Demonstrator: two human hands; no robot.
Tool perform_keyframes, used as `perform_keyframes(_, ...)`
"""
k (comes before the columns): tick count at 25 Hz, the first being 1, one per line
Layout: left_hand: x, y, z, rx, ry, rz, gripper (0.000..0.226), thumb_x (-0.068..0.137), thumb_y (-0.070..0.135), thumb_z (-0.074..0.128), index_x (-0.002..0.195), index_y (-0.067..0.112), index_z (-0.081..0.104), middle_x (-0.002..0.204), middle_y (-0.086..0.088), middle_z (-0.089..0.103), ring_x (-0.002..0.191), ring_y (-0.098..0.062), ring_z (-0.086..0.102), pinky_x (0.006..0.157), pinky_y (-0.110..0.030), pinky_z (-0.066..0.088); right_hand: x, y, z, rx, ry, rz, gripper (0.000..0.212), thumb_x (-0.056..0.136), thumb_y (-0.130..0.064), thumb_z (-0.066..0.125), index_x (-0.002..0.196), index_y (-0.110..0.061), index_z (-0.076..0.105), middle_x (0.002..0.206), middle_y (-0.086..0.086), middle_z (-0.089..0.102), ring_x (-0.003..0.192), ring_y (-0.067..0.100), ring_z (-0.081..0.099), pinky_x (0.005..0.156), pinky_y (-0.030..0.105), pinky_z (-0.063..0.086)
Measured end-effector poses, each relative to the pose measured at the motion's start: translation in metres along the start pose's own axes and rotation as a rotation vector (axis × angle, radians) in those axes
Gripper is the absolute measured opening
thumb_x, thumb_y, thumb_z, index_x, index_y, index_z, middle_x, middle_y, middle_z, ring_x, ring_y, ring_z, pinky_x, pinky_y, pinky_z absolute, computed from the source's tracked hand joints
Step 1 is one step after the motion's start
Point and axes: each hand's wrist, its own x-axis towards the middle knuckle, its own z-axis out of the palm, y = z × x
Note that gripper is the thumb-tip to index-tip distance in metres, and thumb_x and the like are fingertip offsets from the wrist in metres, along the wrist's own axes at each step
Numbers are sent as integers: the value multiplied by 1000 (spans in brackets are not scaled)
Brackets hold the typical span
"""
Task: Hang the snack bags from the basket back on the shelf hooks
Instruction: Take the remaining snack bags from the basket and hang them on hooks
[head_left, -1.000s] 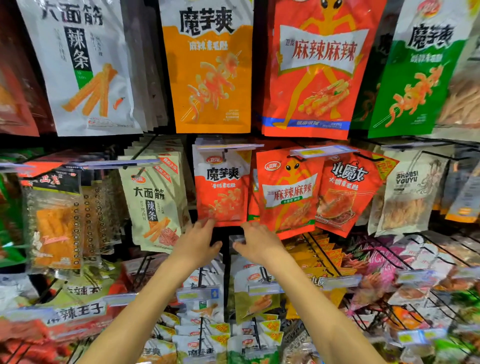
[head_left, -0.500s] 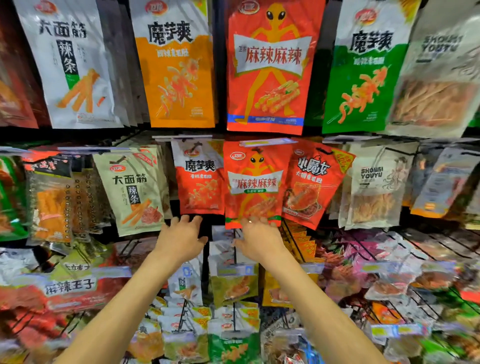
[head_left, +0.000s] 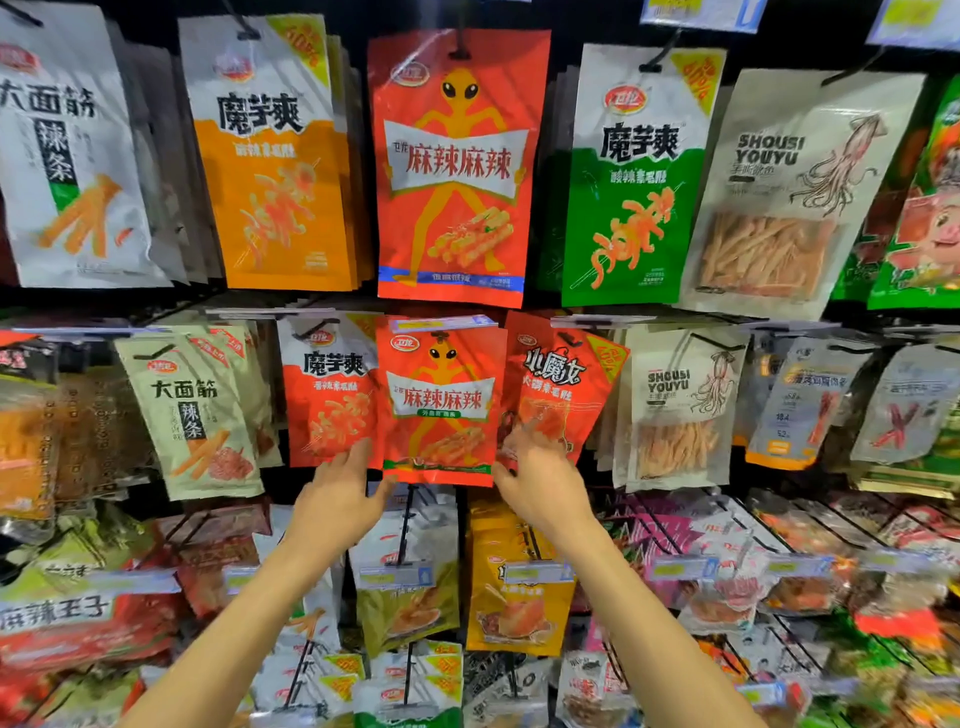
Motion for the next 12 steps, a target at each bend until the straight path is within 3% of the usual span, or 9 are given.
perform_keyframes(4,25,-6,-1,-313,34,-38,69,96,51,51,151,17,29,148,-8,45,135,-29,43,100,-43,45,33,2,12,281,16,115,49,97,-45,52,136,-17,47,126,3,57,118,28,53,91,41,49)
perform_keyframes(7,44,-1,-6,-440,130,29,59,96,41,56,145,13,39,142,-6,52,131,-25,49,100,-33,41,55,-1,24,560,67,204,55,95,-51,54,140,-19,45,126,-4,58,117,19,56,93,36,47)
perform_keyframes(10,58,10,-8,-673,166,78,28,98,29,58,123,37,48,119,14,59,107,0,58,86,-19,40,70,-1,40,704,103,229,79,86,-73,49,146,-22,40,133,0,59,120,22,56,100,40,46)
perform_keyframes(12,72,12,-5,-765,206,124,26,98,27,58,109,49,47,109,24,58,97,14,56,84,-18,44,76,-4,46,752,89,244,86,85,-78,46,150,-22,35,145,6,52,126,24,52,101,39,41)
